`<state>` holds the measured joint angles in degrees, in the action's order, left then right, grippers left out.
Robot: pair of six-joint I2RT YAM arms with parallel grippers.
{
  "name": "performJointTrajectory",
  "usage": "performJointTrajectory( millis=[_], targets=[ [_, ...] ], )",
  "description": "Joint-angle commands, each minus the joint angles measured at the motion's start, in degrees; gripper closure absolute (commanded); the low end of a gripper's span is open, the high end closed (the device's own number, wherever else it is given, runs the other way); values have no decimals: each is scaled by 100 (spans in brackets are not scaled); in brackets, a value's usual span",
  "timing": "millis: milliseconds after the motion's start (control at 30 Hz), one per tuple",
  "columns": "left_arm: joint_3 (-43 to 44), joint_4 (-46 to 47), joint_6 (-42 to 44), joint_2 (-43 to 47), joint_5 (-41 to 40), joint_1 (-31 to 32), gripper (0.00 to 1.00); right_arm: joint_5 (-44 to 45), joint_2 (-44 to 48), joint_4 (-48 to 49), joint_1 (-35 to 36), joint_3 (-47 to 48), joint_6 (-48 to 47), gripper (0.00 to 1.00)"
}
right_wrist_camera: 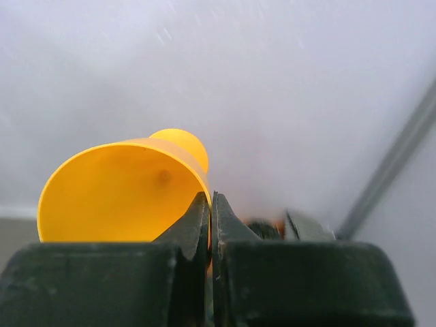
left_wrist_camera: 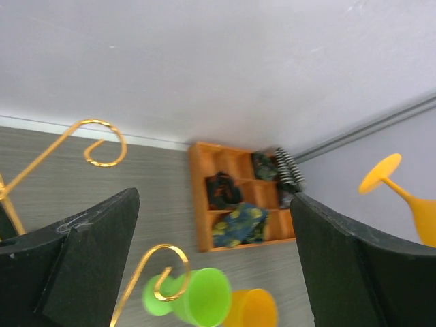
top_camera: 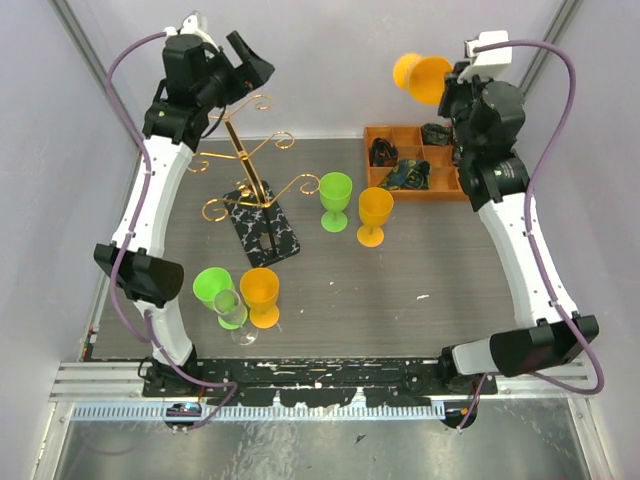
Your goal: Place the wine glass upside down on the wine glass rack
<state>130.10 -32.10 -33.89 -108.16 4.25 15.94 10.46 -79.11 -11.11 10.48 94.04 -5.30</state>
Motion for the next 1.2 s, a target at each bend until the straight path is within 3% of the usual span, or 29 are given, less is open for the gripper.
performJointTrajectory(
  millis=[0,167,333,467,700,1167],
  targets=[
    [-83,673,-1724,280,130,20,0,-674,-355,2745,499,-351,-611,99],
    [-994,1582,-3127,651,138,136,1,-864,-658,4905,931,-965,-779,99],
    [-1850,2350,-4182,1061,-121,318,4,-1171,-978,6118,1370,-1348,-1166,99],
    [-2182,2384,-4470,1250,-331,536,6,-1240,-1216,7069,1676,-1680,-1418,99],
    [-2363,2419,-4705,1263,-411,698,9,-1455,-1404,7415,1995,-1671,-1412,99],
    [-2809,2834,-4907,1445,-881,736,22,-1688,-1327,7156,2258,-1881,-1434,99]
  ],
)
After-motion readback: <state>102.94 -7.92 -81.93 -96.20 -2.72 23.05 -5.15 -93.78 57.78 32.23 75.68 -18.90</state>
